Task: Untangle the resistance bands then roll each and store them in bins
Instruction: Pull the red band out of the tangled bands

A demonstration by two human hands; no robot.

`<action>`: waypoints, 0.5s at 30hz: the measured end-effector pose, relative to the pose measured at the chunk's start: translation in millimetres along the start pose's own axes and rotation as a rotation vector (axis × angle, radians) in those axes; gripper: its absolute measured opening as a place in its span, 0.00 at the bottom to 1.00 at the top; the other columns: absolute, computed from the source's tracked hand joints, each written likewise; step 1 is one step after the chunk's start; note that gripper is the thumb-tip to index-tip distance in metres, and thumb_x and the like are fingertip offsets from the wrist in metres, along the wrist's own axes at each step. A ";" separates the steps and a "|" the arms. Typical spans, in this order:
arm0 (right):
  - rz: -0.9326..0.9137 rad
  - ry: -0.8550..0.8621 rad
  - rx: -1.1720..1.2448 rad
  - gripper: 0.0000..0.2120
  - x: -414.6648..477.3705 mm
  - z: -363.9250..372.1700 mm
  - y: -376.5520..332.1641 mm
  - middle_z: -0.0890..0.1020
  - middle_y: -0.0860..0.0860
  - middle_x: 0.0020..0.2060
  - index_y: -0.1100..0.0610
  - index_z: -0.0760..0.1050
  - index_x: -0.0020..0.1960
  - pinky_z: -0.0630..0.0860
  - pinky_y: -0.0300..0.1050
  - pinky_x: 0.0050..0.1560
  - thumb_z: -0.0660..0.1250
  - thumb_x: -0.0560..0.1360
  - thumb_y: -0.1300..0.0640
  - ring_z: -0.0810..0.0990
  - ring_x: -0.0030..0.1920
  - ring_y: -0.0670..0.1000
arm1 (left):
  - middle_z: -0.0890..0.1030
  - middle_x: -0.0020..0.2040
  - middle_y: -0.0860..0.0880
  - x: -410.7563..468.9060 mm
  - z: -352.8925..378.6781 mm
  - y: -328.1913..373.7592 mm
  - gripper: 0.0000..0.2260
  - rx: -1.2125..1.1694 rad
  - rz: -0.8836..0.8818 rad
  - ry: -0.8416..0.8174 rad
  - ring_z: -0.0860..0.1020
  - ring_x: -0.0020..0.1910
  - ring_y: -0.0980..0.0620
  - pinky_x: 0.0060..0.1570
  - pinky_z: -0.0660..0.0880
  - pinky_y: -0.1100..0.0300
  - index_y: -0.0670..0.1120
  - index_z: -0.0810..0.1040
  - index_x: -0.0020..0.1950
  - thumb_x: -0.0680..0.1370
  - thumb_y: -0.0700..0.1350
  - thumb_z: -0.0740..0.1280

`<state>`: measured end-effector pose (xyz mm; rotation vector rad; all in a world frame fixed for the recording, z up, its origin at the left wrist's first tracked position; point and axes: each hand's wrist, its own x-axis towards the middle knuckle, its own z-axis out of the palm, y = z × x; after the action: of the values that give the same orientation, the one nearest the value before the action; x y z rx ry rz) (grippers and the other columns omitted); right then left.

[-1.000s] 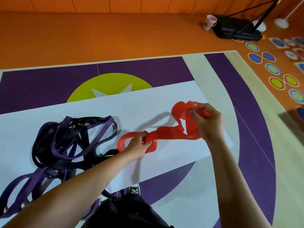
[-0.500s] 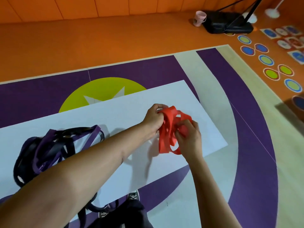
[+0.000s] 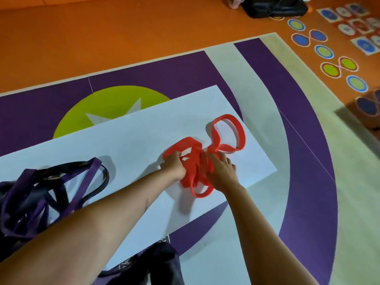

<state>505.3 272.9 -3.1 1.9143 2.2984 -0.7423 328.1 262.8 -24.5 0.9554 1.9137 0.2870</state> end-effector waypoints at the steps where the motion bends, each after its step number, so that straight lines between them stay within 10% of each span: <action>1: 0.009 -0.024 0.027 0.25 0.0 6.5 0.9 0.65 0.55 0.76 0.43 0.66 0.75 0.67 0.63 0.71 0.66 0.79 0.51 0.66 0.74 0.63 | 0.69 0.75 0.42 1.6 4.9 -9.3 0.25 0.098 0.015 -0.057 0.69 0.73 0.41 0.71 0.67 0.51 0.50 0.64 0.77 0.80 0.42 0.63; 9: 0.065 -0.002 0.040 0.28 -5.4 18.8 -0.9 0.66 0.57 0.76 0.51 0.66 0.76 0.68 0.63 0.72 0.67 0.78 0.54 0.66 0.74 0.63 | 0.58 0.80 0.46 -17.2 -4.8 -43.0 0.37 0.787 0.247 -0.135 0.59 0.76 0.36 0.71 0.63 0.42 0.54 0.56 0.81 0.76 0.51 0.71; 15: 0.089 0.111 0.078 0.25 -23.3 18.5 -18.6 0.68 0.57 0.74 0.54 0.69 0.74 0.68 0.65 0.71 0.66 0.78 0.55 0.67 0.73 0.64 | 0.71 0.70 0.48 -39.3 -28.3 -62.8 0.25 0.547 0.469 -0.044 0.71 0.66 0.41 0.63 0.70 0.48 0.52 0.69 0.73 0.77 0.48 0.69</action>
<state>488.4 242.2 -5.5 2.1276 2.2595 -0.7443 283.0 197.7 -18.9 1.7635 1.7357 0.0011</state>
